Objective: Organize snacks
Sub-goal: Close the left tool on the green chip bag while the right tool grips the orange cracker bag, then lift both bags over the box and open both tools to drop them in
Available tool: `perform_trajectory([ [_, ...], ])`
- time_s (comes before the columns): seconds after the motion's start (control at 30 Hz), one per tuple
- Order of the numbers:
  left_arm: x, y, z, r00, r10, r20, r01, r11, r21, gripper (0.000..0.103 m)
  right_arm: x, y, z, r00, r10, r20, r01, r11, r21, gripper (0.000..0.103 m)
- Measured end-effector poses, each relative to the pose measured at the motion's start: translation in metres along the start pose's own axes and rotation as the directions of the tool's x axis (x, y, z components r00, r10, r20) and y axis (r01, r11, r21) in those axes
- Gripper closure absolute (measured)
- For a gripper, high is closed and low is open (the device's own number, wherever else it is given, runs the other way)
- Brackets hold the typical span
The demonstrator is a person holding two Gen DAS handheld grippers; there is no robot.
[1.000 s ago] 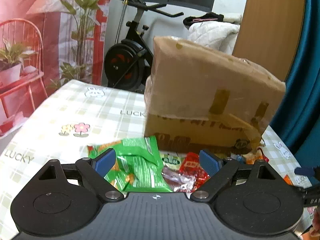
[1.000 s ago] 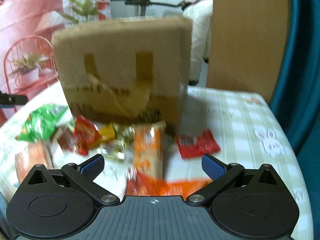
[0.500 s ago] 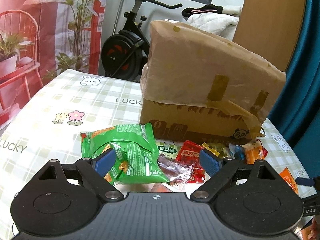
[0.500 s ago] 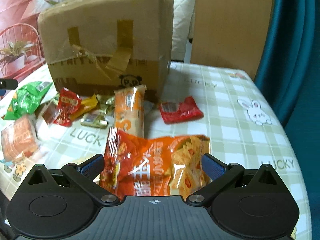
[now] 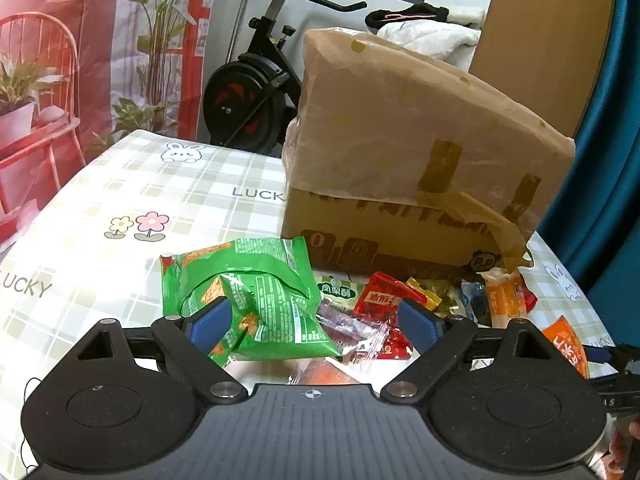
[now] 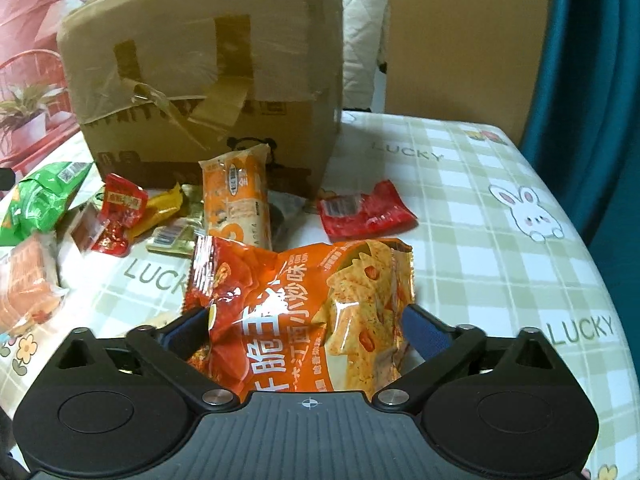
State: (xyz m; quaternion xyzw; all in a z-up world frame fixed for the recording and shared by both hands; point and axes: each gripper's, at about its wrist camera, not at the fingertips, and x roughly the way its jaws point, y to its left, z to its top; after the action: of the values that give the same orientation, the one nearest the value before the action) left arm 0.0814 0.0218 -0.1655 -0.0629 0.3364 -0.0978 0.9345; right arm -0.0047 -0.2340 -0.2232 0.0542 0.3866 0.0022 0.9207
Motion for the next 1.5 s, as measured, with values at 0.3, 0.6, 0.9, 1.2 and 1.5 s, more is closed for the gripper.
perform_trajectory([
  [0.3, -0.002, 0.019, 0.005, 1.000, 0.026, 0.009, -0.025, 0.999, -0.046, 0.013, -0.020, 0.007, 0.018, 0.998, 0.023, 0.058, -0.024, 1.000, 0.006, 0.033],
  [0.6, -0.001, 0.039, 0.017, 0.998, 0.066, 0.012, -0.065, 0.994, -0.090, 0.013, -0.031, 0.017, 0.044, 0.988, 0.070, 0.136, -0.071, 0.997, 0.000, 0.033],
  [0.9, 0.042, 0.060, 0.026, 0.996, 0.059, -0.063, -0.068, 0.985, -0.155, 0.012, -0.017, 0.035, 0.048, 0.986, 0.094, 0.138, -0.097, 0.995, 0.020, 0.034],
  [1.2, 0.067, 0.067, 0.016, 0.996, 0.041, -0.074, -0.052, 0.986, -0.159, 0.005, -0.006, 0.046, 0.051, 0.989, 0.089, 0.119, -0.089, 0.996, -0.001, 0.034],
  [1.5, 0.047, 0.060, 0.021, 0.999, 0.038, -0.018, -0.040, 0.995, -0.092, 0.027, -0.009, 0.050, 0.052, 0.987, 0.096, 0.130, -0.098, 0.995, 0.006, 0.034],
])
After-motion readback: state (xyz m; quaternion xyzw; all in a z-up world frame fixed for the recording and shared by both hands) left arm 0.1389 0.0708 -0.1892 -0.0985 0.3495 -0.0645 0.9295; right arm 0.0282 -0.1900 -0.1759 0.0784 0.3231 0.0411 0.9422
